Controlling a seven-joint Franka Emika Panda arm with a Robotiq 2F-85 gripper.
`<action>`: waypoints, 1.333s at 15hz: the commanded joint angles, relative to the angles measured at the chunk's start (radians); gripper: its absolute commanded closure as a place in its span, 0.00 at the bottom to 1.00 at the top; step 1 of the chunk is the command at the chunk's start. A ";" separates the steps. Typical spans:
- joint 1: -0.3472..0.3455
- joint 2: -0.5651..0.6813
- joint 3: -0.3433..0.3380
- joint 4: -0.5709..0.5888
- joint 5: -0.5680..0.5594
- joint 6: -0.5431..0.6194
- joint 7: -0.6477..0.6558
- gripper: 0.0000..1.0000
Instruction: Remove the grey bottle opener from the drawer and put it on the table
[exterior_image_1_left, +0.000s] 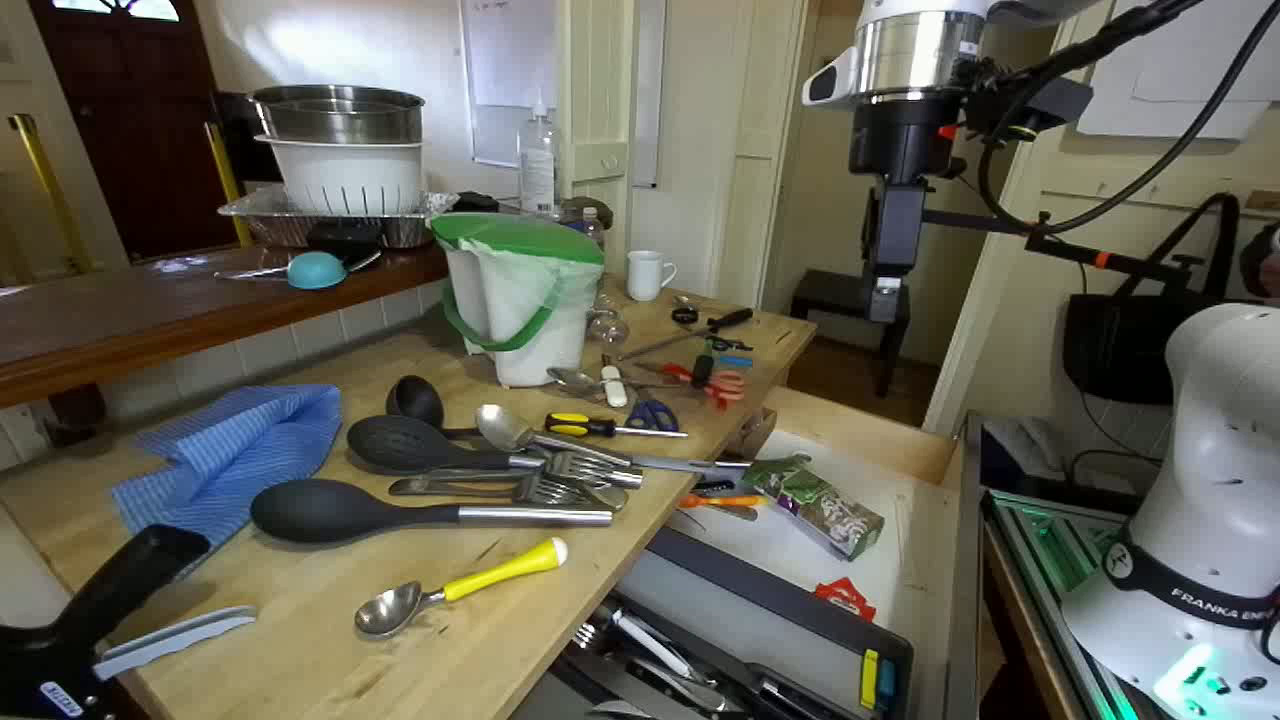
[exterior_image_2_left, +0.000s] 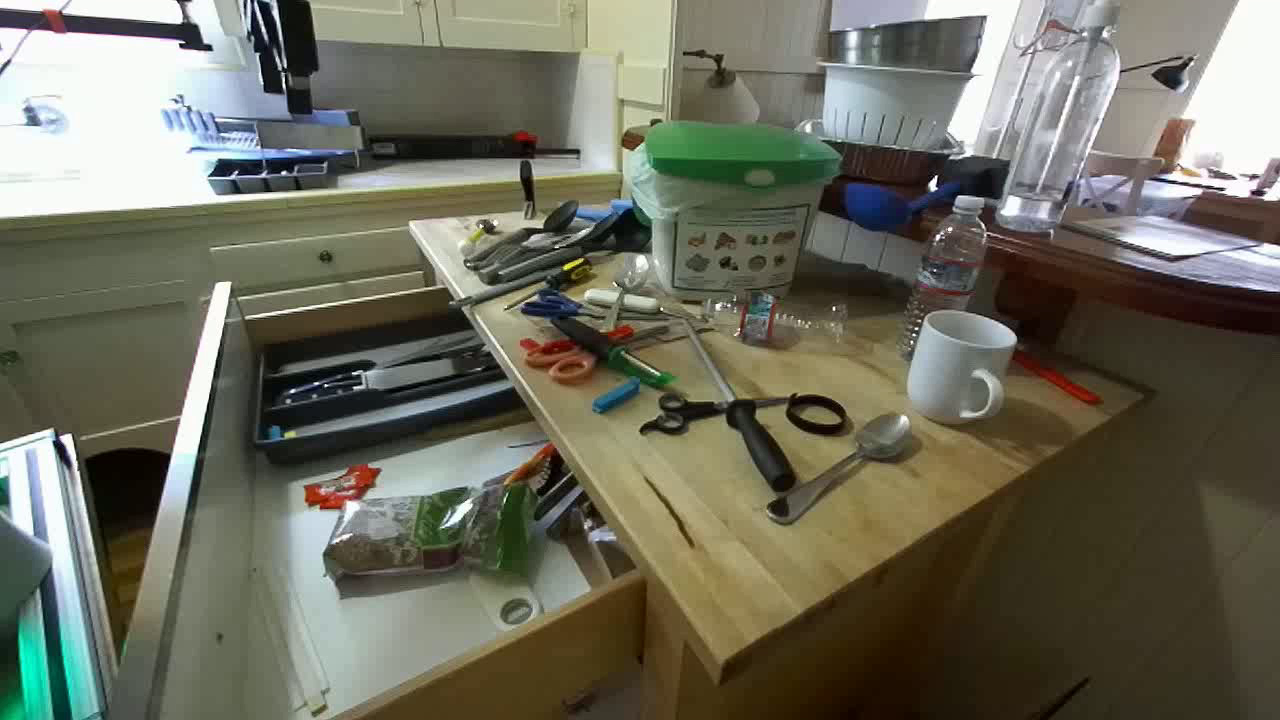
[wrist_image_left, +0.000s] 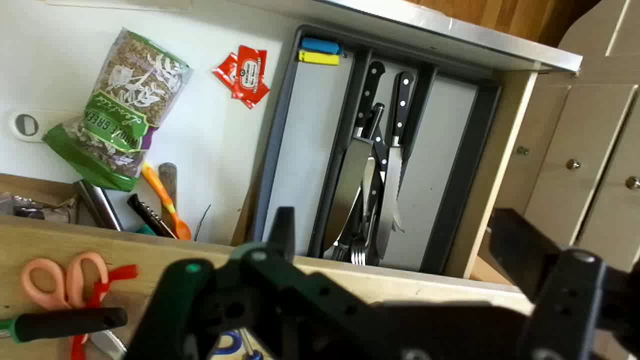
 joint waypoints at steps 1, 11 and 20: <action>-0.008 0.001 0.006 0.003 0.003 -0.004 -0.003 0.00; -0.008 0.001 0.006 0.003 0.003 -0.004 -0.003 0.00; -0.026 -0.124 0.041 -0.208 -0.151 0.113 -0.007 0.00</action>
